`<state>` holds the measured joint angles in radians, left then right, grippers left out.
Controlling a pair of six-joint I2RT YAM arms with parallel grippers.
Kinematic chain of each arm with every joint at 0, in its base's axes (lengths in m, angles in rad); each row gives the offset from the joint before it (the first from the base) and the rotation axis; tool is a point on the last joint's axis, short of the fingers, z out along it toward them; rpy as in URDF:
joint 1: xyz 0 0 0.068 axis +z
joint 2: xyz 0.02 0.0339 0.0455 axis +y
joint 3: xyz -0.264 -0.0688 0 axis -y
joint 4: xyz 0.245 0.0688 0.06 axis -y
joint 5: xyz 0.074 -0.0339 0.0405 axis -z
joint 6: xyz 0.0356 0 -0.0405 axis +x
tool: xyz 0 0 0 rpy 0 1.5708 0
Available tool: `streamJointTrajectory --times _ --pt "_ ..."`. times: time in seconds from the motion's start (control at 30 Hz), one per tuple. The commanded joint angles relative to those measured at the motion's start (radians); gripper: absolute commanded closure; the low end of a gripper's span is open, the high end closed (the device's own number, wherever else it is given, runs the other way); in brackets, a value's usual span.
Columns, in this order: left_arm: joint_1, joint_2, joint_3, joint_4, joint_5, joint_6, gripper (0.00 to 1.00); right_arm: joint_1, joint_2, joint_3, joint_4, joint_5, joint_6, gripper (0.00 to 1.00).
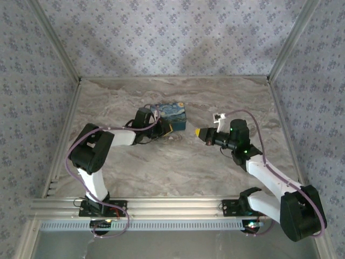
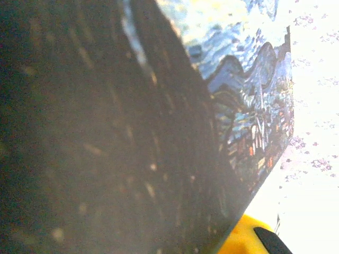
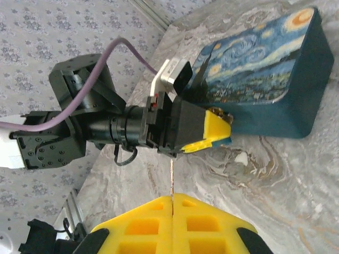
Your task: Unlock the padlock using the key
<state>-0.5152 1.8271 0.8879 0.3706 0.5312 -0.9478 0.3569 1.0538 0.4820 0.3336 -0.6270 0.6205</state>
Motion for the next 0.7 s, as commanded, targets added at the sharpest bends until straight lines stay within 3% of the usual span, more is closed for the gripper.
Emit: streamJointTrajectory --times 0.0,0.2,0.67 --pt "0.003 -0.042 0.025 0.042 0.045 -0.034 0.96 0.027 0.004 -0.031 0.102 0.017 0.076 1.00" --pt "0.004 -0.045 0.029 0.062 0.051 -0.061 0.96 0.062 0.035 -0.065 0.204 0.050 0.163 1.00" --pt "0.004 -0.029 0.008 0.133 0.073 -0.093 0.96 0.065 -0.042 0.065 0.120 0.048 0.203 1.00"
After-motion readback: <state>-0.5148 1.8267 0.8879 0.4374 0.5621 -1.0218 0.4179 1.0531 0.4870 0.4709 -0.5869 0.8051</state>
